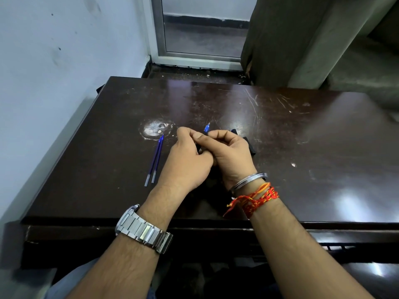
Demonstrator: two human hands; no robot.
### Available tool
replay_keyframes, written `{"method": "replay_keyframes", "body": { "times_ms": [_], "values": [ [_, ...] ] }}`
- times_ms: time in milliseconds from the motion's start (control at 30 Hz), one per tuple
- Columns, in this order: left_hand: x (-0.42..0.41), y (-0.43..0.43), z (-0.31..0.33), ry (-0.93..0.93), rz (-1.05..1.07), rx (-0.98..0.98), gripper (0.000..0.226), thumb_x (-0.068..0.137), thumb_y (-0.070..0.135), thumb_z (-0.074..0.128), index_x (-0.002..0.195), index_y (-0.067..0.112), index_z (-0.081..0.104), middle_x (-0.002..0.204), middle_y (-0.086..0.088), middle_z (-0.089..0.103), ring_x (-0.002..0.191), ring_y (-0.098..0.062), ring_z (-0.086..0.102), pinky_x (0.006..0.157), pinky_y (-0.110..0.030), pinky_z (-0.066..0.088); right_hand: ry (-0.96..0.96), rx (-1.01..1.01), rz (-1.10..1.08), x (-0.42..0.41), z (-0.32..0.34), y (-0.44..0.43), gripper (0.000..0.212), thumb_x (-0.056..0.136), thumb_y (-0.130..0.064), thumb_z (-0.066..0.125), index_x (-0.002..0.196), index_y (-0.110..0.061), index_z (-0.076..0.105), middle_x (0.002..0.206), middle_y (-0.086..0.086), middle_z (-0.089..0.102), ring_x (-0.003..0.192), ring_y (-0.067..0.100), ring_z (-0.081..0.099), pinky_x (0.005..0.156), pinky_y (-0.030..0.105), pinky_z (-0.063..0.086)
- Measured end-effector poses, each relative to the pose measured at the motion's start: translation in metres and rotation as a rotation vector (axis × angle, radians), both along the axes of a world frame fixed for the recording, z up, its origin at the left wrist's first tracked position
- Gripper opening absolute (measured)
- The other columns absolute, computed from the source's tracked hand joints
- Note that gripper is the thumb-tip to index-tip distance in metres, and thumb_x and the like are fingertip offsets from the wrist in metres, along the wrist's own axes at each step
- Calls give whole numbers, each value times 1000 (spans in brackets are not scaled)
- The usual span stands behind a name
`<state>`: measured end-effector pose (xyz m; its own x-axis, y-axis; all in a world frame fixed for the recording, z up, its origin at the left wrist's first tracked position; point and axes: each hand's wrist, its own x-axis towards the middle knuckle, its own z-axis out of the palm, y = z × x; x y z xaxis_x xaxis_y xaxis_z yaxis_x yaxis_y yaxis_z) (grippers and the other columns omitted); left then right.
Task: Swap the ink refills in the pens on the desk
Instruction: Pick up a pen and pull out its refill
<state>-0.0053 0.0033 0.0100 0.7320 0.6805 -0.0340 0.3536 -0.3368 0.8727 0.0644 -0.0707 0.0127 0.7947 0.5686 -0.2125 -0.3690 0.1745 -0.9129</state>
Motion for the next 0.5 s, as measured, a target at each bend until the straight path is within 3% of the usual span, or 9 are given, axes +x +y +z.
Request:
{"method": "replay_keyframes", "body": {
  "times_ms": [100, 267, 367, 500],
  "values": [
    [1, 0, 1, -10, -6, -26, 24, 89, 25, 57, 107, 27, 41, 90, 4, 64, 69, -8, 59, 56, -29, 44, 37, 50, 53, 1, 1, 1, 6, 80, -2, 72, 85, -6, 71, 74, 10, 71, 59, 15, 64, 55, 23, 51],
    [1, -1, 0, -11, -4, -19, 22, 87, 21, 55, 105, 26, 42, 83, 4, 62, 65, -7, 55, 52, -26, 38, -3, 17, 16, 0, -1, 0, 18, 76, -5, 79, 89, 1, 67, 71, 12, 68, 57, 16, 62, 52, 23, 49],
    [2, -1, 0, -11, 0, -17, 23, 90, 23, 56, 108, 25, 42, 87, 6, 62, 68, -6, 56, 54, -26, 38, 4, 13, 43, 1, -1, 1, 9, 79, -2, 72, 87, 2, 72, 71, 9, 70, 60, 16, 64, 54, 22, 50],
    [1, 0, 1, -18, 15, -33, 22, 91, 21, 50, 111, 25, 41, 90, 3, 63, 75, -10, 59, 58, -28, 42, -18, 3, 26, -1, 1, -2, 13, 76, 0, 76, 88, 2, 74, 75, 14, 73, 61, 18, 69, 54, 23, 52]
  ]
}}
